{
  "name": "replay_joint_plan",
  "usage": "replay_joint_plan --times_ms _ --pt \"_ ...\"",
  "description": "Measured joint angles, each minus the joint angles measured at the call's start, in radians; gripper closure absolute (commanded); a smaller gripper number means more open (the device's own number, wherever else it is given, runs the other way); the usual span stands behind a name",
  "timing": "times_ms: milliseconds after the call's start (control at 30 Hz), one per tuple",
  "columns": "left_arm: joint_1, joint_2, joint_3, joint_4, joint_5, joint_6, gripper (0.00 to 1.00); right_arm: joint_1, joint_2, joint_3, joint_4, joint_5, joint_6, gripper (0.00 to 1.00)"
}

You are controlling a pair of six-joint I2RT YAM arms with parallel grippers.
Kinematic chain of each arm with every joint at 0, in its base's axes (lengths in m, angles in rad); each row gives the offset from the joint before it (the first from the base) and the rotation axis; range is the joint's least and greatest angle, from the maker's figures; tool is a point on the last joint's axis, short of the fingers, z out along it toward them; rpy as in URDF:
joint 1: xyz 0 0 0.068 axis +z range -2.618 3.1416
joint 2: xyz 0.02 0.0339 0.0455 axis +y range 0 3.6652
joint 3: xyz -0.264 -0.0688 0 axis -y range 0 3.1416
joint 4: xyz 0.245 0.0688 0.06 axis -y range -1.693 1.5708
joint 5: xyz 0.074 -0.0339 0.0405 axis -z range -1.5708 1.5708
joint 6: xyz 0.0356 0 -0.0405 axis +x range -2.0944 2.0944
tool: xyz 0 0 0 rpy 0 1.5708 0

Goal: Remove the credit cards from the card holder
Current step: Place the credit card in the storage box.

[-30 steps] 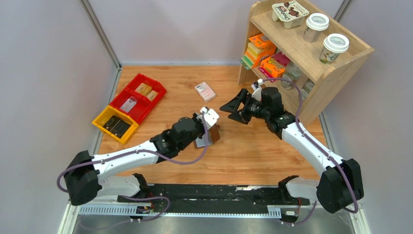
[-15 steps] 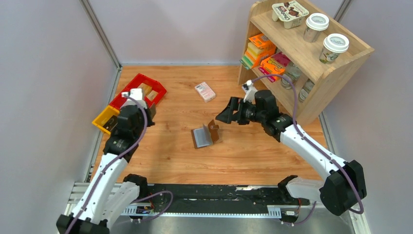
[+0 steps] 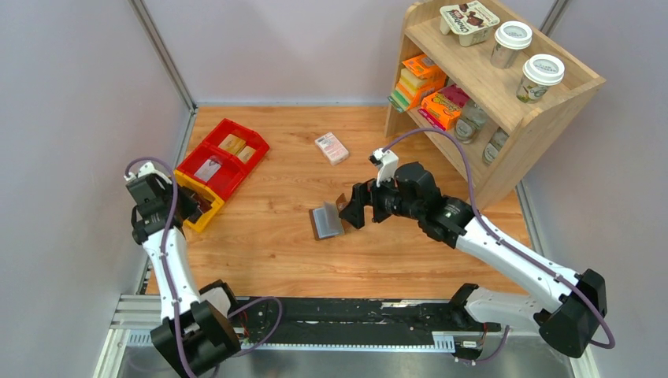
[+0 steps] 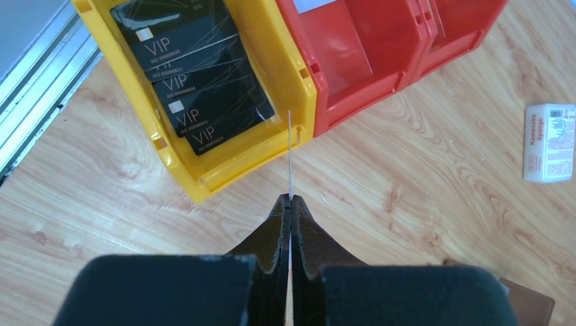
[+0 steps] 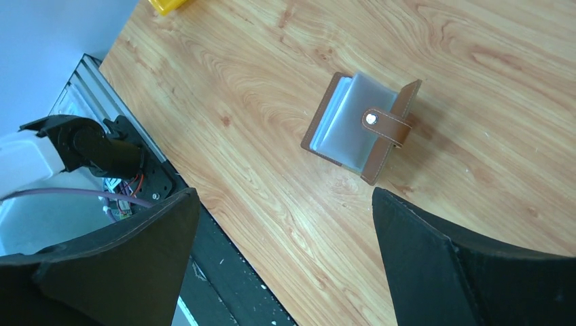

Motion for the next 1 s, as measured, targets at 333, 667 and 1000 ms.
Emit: replay_joint_plan --times_ms 333,667,1000 --pt "0.103 0.238 0.128 0.06 0.062 0.006 1.0 0.056 -0.032 0.0 -0.004 0.056 -0.059 0.0" --pt "0.135 0.436 0.13 0.172 0.117 0.004 1.0 0.056 -0.032 0.0 -0.005 0.101 -0.088 0.0" --pt "0.141 0.518 0.13 0.305 0.122 0.003 0.93 0.056 -0.024 0.0 -0.011 0.129 -0.105 0.0"
